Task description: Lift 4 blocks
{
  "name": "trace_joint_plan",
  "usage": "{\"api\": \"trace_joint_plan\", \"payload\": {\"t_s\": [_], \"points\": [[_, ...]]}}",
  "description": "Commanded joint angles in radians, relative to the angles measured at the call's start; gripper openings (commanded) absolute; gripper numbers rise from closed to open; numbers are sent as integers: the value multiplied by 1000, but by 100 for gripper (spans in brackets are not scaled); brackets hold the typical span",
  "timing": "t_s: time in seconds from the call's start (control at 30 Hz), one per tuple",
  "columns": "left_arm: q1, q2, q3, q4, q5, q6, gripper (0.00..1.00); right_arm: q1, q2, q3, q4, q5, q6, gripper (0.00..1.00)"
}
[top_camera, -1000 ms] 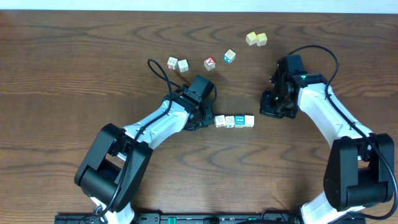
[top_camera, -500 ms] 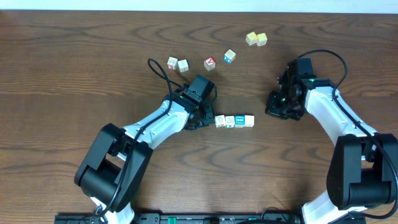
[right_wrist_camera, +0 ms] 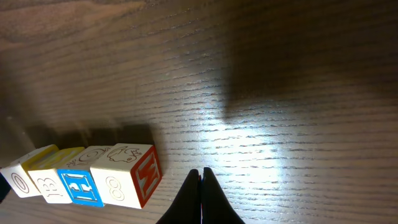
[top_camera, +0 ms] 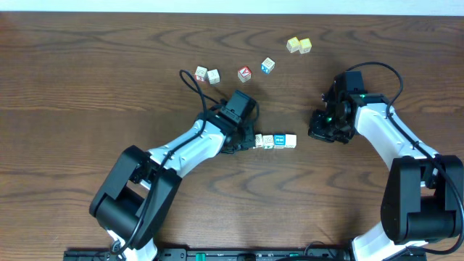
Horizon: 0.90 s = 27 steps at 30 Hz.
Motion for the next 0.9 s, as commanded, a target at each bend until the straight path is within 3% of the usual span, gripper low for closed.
{"api": "trace_joint_plan", "payload": {"t_s": [0.0, 0.87], "points": [[-4, 10, -11, 19, -3, -13, 7, -3, -4, -5, 0, -9, -18, 1], [-5, 53, -10, 86, -6, -6, 7, -3, -4, -5, -7, -27, -19, 1]]}}
